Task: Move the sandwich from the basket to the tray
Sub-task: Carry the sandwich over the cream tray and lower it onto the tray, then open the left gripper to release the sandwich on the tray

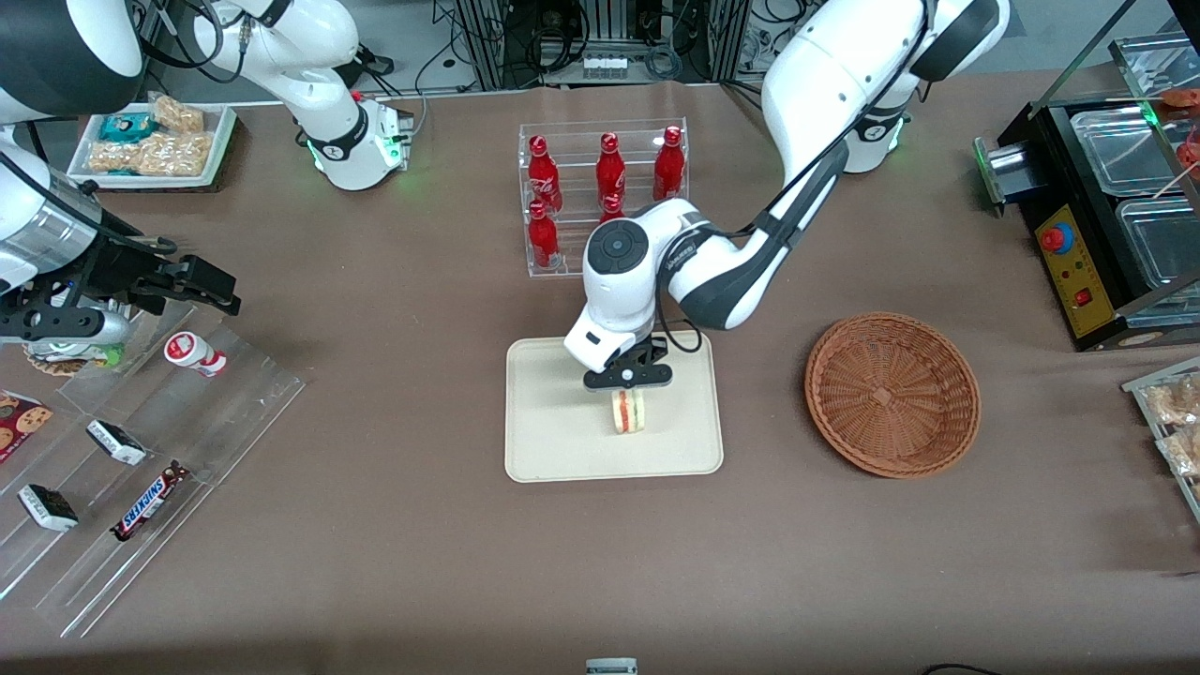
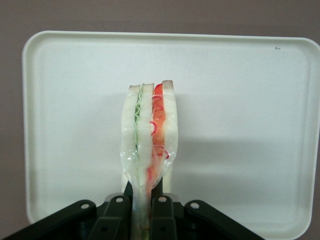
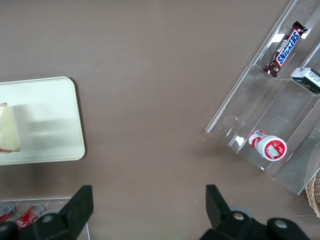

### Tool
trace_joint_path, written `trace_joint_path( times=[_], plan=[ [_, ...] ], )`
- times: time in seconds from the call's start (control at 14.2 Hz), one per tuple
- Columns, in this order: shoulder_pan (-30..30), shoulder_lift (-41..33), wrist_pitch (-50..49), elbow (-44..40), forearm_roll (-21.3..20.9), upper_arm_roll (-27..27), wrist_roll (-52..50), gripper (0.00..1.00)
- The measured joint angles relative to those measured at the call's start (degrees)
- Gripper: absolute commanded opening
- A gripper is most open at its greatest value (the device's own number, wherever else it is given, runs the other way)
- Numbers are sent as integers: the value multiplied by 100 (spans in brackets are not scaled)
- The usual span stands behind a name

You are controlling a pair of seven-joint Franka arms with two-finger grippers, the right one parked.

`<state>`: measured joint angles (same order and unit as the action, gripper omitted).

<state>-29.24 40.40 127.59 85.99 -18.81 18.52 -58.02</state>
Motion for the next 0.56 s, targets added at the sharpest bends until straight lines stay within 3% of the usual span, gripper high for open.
trace_joint_path(
  times=[0.07, 0.14, 0.21, 0.35, 0.56],
  plan=[
    [1, 73, 133, -4, -3, -14, 12, 23],
    [1, 143, 280, -5, -36, -23, 30, 85],
    [1, 203, 381, -6, -143, -26, 34, 100],
    [1, 277, 442, -7, -462, -26, 21, 100],
    [4, 263, 445, -100, -602, -25, -162, 100]
  ],
)
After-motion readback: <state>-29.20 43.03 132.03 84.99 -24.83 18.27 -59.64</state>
